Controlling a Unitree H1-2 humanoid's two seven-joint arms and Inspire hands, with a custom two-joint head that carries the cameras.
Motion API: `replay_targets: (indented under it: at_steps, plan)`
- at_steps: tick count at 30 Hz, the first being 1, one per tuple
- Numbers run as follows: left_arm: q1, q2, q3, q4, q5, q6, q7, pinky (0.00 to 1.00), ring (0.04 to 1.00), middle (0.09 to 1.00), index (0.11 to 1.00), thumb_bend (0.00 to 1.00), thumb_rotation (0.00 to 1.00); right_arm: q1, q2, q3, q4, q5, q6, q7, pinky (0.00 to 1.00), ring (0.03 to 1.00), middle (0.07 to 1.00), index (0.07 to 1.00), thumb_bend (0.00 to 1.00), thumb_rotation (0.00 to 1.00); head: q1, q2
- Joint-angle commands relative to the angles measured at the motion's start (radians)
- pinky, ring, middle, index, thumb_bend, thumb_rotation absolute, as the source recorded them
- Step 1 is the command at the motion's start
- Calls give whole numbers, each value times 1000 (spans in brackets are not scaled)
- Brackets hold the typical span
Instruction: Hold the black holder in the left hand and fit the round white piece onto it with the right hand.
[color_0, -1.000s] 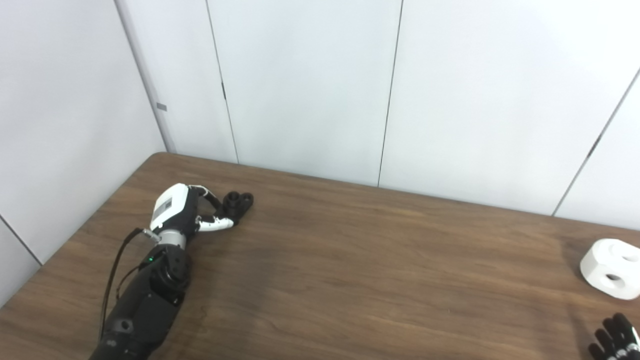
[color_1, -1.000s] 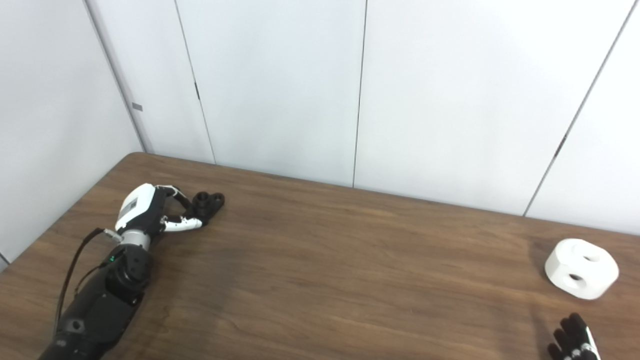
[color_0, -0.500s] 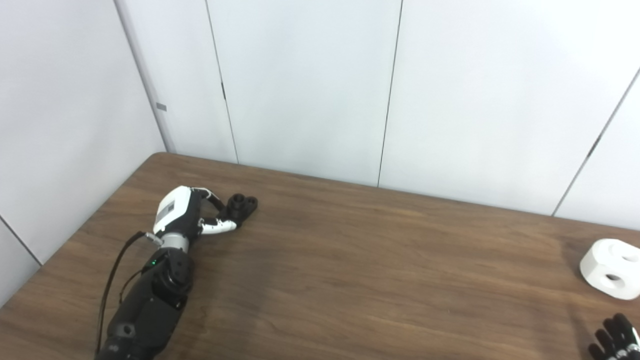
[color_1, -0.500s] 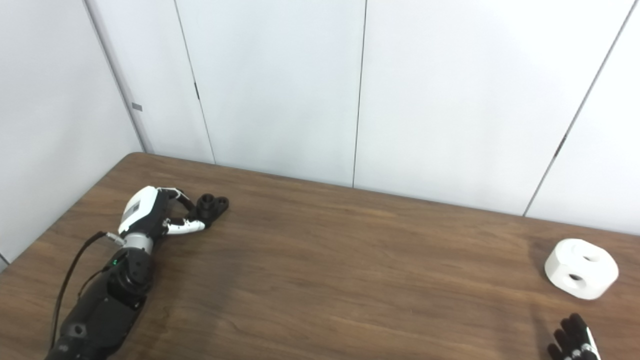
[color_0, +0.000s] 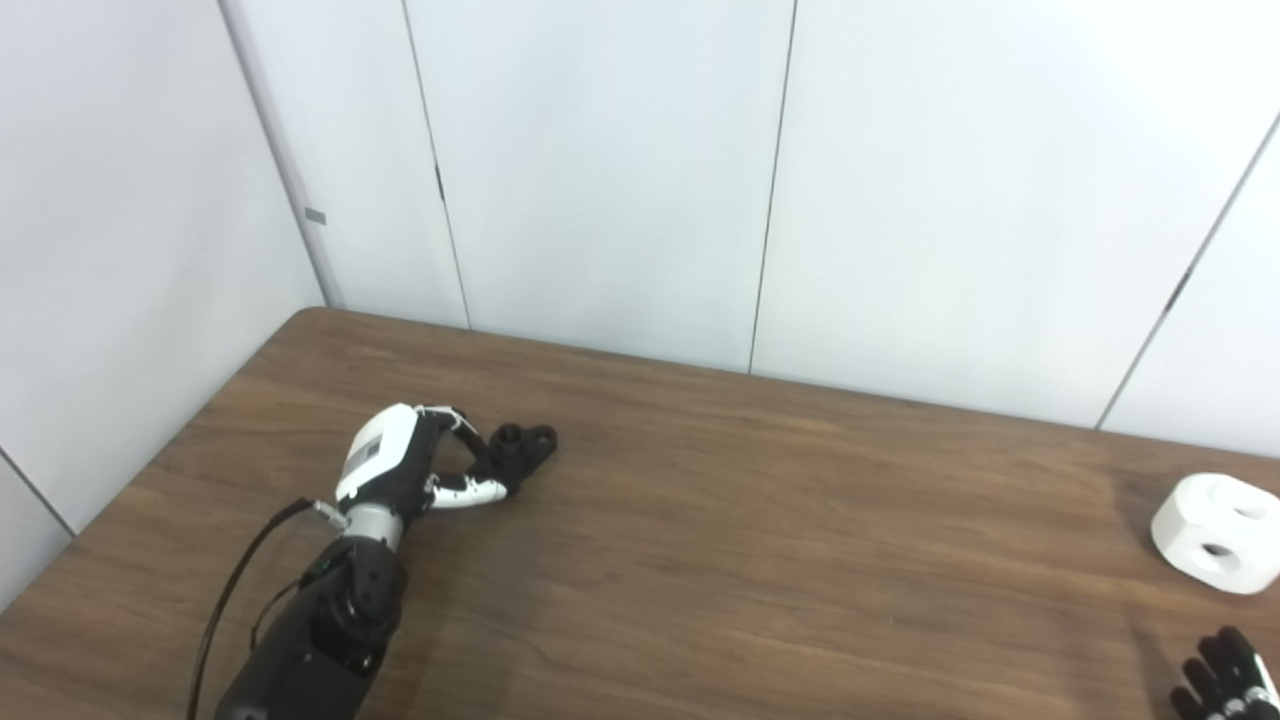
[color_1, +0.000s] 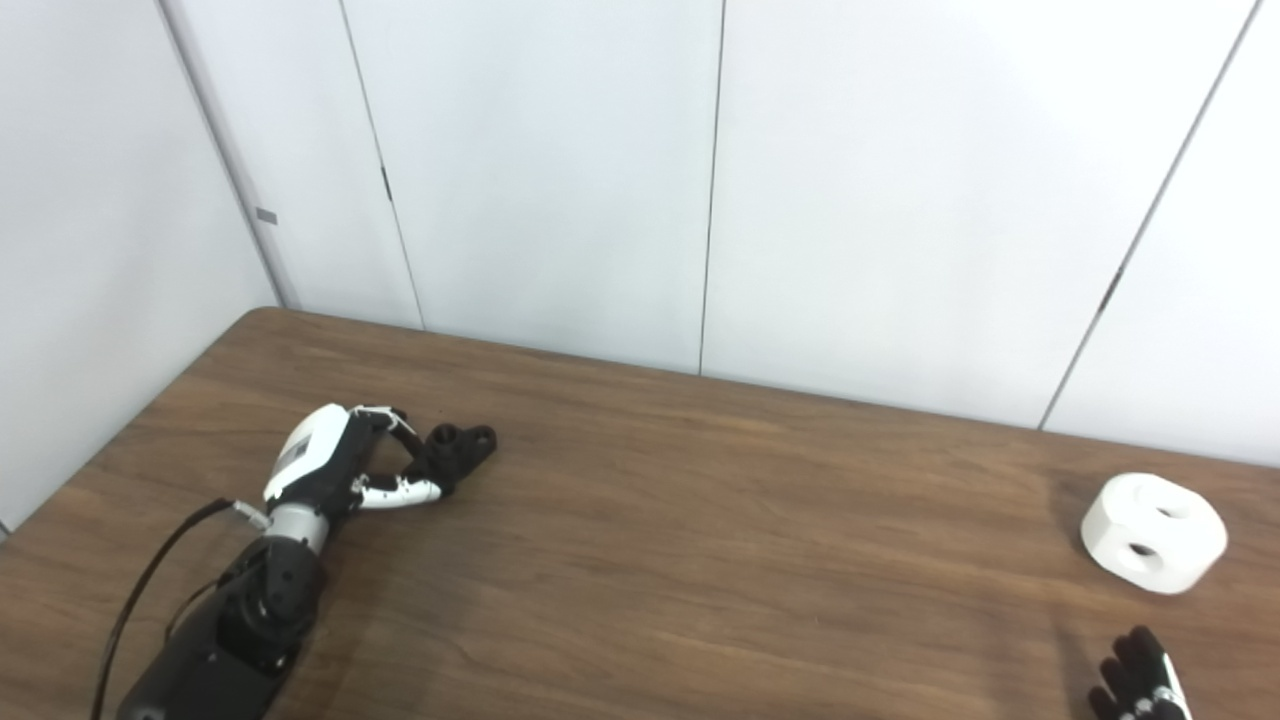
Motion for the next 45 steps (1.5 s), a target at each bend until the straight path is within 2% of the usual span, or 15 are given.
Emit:
replay_targets:
  at_steps: [1, 8, 13, 20, 29, 32, 45]
  plan:
    - [-2, 16, -8, -59, 20, -8, -10, 1000, 940, 834, 487, 514, 44, 59, 31, 19, 40, 4, 9, 0, 1000, 1000, 1000, 1000, 635, 980, -5, 4]
    - [63, 5, -36, -145, 34, -51, -26, 998, 924, 823, 487, 516, 42, 64, 35, 29, 19, -12, 19, -16, 1000, 1000, 1000, 1000, 608, 992, -48, 27]
    - [118, -12, -65, -244, 55, -64, -53, 991, 932, 829, 487, 516, 41, 69, 40, 34, -3, -22, 28, -27, 1000, 1000, 1000, 1000, 552, 1000, -68, 43]
    - [171, -40, -106, -345, 99, -84, -87, 992, 933, 832, 486, 517, 42, 76, 42, 45, -41, -22, 61, -43, 1000, 1000, 1000, 1000, 529, 1000, -91, 66]
    - [215, -66, -154, -418, 139, -86, -155, 1000, 938, 834, 487, 518, 45, 86, 34, 65, -75, -41, 80, -70, 1000, 1000, 1000, 1000, 543, 1000, -130, 109]
    - [230, -67, -171, -435, 148, -119, -165, 1000, 937, 827, 487, 518, 44, 87, 34, 71, -82, -40, 83, -78, 1000, 1000, 1000, 1000, 544, 1000, -146, 124]
    - [274, -97, -229, -480, 162, -168, -225, 996, 919, 811, 485, 519, 45, 93, 37, 91, -118, -40, 102, -103, 1000, 1000, 1000, 1000, 531, 1000, -215, 181]
